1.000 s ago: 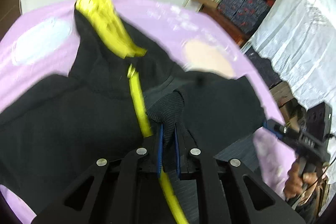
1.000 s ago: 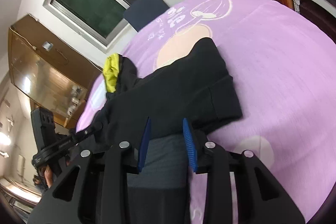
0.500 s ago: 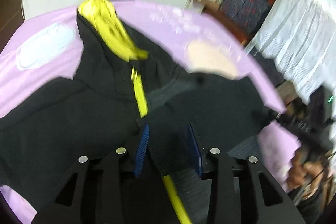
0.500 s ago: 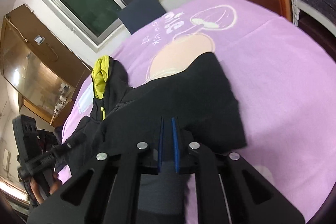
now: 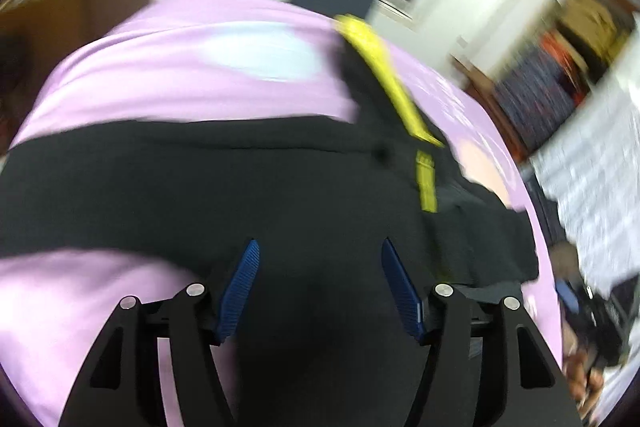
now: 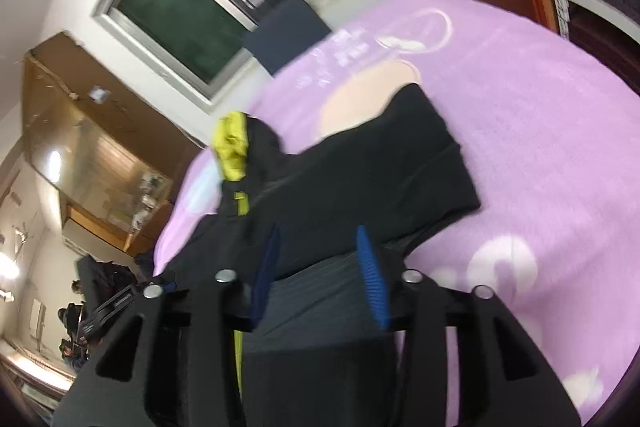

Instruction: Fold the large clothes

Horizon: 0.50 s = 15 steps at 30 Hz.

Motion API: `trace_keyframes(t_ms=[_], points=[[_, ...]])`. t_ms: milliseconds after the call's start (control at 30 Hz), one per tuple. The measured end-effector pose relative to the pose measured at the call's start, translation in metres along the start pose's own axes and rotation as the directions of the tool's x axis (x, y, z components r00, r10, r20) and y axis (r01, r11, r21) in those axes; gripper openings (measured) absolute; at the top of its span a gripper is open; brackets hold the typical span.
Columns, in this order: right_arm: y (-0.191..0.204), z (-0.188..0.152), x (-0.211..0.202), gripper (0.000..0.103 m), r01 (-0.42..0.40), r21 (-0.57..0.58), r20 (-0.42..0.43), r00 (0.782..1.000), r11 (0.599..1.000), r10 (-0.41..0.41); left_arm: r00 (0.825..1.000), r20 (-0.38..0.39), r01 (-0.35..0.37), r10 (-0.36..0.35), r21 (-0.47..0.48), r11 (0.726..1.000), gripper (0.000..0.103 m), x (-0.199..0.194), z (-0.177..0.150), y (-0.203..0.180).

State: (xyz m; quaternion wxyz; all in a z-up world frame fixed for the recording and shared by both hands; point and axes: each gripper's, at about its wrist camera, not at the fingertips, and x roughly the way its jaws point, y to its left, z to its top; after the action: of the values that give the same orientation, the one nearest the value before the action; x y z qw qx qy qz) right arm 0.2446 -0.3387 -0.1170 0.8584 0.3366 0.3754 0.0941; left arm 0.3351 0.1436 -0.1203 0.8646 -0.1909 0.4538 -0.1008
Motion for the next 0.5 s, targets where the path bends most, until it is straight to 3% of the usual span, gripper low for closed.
trace_keyframes(t_ms=[100, 233, 400, 500], points=[[0.016, -0.019, -0.014, 0.044, -0.058, -0.001, -0.004, 0.998, 0.998, 0.058, 0.999, 0.038, -0.029, 0.034, -0.133, 0.991, 0.064, -0.036, -0.006, 0.061], [0.039, -0.041, -0.016, 0.045, -0.086, -0.036, -0.049, 0.995, 0.996, 0.084, 0.995, 0.086, -0.022, 0.050, -0.305, 0.952, 0.064, -0.075, -0.014, 0.133], [0.052, -0.054, -0.009, 0.046, -0.073, -0.042, -0.091, 0.993, 0.996, 0.069, 0.992, 0.123, 0.049, 0.016, -0.511, 0.858, 0.064, -0.108, -0.027, 0.218], [0.055, -0.059, -0.004, 0.046, -0.070, -0.029, -0.107, 0.992, 0.997, 0.067, 0.992, 0.123, 0.099, -0.034, -0.568, 0.817, 0.064, -0.109, -0.031, 0.241]])
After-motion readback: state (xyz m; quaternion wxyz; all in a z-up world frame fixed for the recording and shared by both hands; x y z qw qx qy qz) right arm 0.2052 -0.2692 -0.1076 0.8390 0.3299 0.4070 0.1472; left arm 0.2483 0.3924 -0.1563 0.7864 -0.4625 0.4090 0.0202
